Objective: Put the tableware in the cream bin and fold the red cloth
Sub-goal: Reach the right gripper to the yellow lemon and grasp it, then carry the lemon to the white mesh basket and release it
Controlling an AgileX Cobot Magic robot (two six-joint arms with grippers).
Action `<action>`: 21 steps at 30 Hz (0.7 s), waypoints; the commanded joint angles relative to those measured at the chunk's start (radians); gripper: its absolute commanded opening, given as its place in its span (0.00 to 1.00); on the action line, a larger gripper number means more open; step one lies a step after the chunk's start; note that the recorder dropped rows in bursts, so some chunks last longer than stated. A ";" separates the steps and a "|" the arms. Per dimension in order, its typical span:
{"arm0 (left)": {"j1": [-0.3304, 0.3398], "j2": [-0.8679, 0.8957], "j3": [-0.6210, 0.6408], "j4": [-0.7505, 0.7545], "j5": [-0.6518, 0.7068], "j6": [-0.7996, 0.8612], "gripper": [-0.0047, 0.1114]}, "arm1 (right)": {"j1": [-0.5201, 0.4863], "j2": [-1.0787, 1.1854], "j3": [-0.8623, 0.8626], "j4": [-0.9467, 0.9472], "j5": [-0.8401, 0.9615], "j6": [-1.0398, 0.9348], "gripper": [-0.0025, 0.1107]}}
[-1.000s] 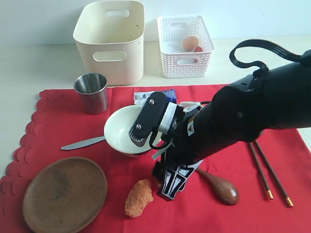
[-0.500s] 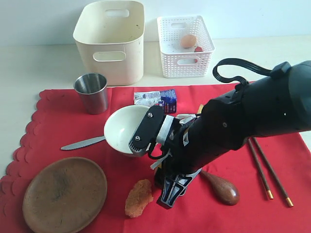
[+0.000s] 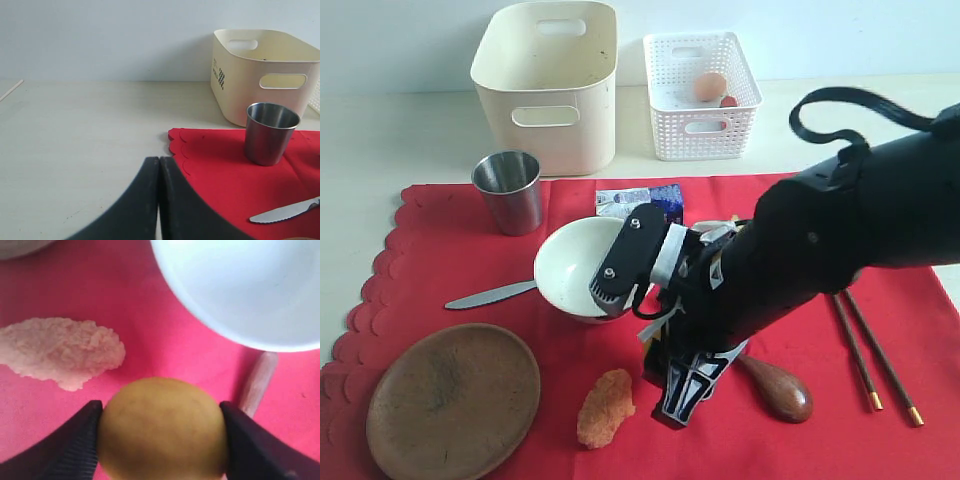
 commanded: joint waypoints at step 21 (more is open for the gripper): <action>-0.005 -0.006 -0.003 0.001 -0.006 -0.002 0.06 | -0.351 -0.261 -0.011 -1.315 -0.134 1.405 0.02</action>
